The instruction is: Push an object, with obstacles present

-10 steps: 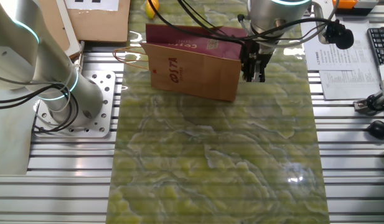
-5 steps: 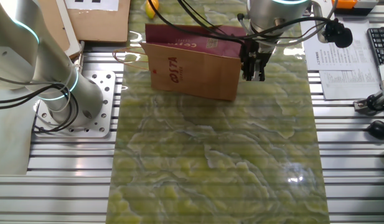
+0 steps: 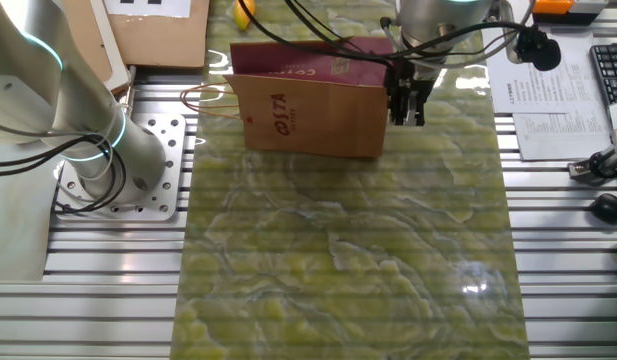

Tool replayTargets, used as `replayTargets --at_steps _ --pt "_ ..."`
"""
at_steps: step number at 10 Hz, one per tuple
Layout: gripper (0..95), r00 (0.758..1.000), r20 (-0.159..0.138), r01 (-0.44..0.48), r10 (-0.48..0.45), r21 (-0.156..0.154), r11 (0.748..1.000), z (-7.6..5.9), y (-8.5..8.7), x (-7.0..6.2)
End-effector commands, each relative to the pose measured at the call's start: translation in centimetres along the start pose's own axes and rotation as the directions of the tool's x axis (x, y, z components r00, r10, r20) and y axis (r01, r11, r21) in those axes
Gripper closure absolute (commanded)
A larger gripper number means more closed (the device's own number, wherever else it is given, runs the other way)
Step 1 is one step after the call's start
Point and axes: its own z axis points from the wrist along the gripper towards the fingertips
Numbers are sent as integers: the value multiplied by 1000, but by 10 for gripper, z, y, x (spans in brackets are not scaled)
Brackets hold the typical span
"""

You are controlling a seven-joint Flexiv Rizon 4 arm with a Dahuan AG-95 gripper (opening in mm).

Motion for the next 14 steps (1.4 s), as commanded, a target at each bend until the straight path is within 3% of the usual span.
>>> replayTargets --at_steps 1,3,5,7,10,14 --pt "950 1000 11 7 -7 10 1000 -1 -1 0" --pt "950 999 32 34 -35 27 999 -9 -14 -2" --pt "950 998 25 59 -59 29 998 -28 -32 -13" --pt "950 997 29 69 -70 25 997 -36 -38 -27" --pt "950 995 36 93 -94 26 995 -46 -24 -49" --pt "950 993 54 101 -102 17 995 -44 5 -63"
